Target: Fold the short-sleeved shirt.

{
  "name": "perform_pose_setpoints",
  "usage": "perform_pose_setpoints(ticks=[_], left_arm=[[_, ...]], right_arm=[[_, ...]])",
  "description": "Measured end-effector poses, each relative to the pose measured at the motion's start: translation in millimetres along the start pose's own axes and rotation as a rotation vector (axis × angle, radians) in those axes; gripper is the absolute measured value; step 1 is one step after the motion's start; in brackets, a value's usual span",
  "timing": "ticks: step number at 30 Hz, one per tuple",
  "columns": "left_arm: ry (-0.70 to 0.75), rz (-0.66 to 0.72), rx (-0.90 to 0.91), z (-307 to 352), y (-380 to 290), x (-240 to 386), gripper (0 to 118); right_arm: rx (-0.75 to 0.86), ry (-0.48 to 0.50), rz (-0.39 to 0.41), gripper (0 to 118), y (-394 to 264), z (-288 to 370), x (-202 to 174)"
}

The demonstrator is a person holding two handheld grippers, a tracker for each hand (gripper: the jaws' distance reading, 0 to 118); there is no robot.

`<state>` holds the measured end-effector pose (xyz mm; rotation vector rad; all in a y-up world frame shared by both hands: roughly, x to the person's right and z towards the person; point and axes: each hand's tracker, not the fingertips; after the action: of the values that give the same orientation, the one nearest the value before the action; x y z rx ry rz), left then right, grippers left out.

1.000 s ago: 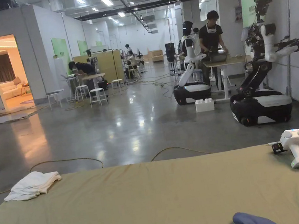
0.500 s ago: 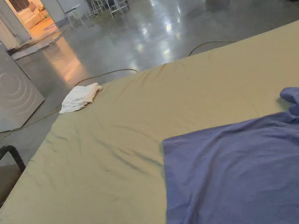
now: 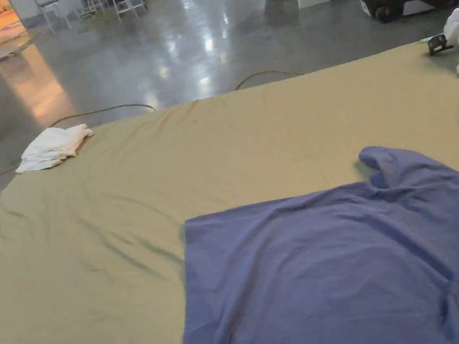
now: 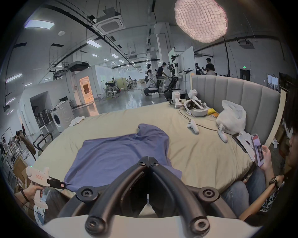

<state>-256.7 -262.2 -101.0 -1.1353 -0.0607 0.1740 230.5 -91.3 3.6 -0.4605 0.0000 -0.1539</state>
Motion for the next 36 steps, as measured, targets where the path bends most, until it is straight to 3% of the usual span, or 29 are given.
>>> perform_pose_setpoints(ticks=[2, 3, 4, 5, 6, 11, 16, 17, 18, 19, 20, 25, 29, 32, 36], left_arm=[[0.011, -0.015, -0.021, -2.4, 0.2, 1.2, 14], [0.016, -0.021, -0.033, -5.0, 1.1, 2.1, 14], [0.021, -0.024, -0.041, -7.8, 1.8, 3.0, 14], [0.025, -0.027, -0.049, -10.2, 2.5, 4.0, 14], [0.030, -0.031, -0.050, -11.7, 1.9, 3.7, 14], [0.070, -0.057, -0.042, -9.5, -1.0, 5.4, 14], [0.067, -0.056, -0.049, -8.5, -2.9, 8.7, 14], [0.068, -0.058, -0.048, -8.5, -3.1, 8.8, 14], [0.068, -0.058, -0.048, -8.6, -3.0, 8.7, 14], [0.068, -0.058, -0.046, -8.1, -3.3, 8.6, 14], [0.064, -0.054, -0.047, -7.5, -3.8, 8.7, 14], [0.039, -0.042, -0.020, 5.4, -3.9, 5.9, 14], [-0.111, 0.103, 0.094, 50.9, 29.4, -5.4, 14], [-0.068, 0.061, 0.192, 64.9, 73.6, -6.3, 14], [-0.057, 0.072, 0.188, 32.6, 138.8, -11.6, 14]], right_arm=[[-0.053, -0.028, 0.003, 1, -8.3, -5.6, 9.3], [-0.120, -0.069, -0.001, 12, -12.3, -11.7, 13.8], [-0.191, -0.079, 0.000, 45, -17.9, -21.5, 21.6], [-0.228, -0.078, -0.002, 67, -25.9, -31.2, 30.0], [-0.284, -0.083, -0.016, 70, -37.1, -42.9, 39.8], [-0.474, -0.057, -0.081, 68, -84.3, -89.2, 73.8], [-0.569, -0.101, -0.058, 64, -102.5, -129.0, 88.8], [-0.590, -0.078, -0.084, 52, -103.2, -133.6, 93.0], [-0.601, -0.064, -0.121, 25, -103.2, -137.1, 96.3], [-0.588, -0.052, -0.151, 6, -104.1, -136.3, 96.4], [-0.579, -0.041, -0.178, 6, -102.8, -135.3, 97.2], [-0.549, -0.036, -0.135, 6, -91.4, -125.1, 91.6], [-0.433, 0.027, -0.158, 6, -47.6, -119.8, 86.2], [-0.391, 0.033, -0.145, 6, -12.1, -150.6, 82.8], [-0.391, 0.013, -0.110, 6, 18.4, -220.4, 66.1]])
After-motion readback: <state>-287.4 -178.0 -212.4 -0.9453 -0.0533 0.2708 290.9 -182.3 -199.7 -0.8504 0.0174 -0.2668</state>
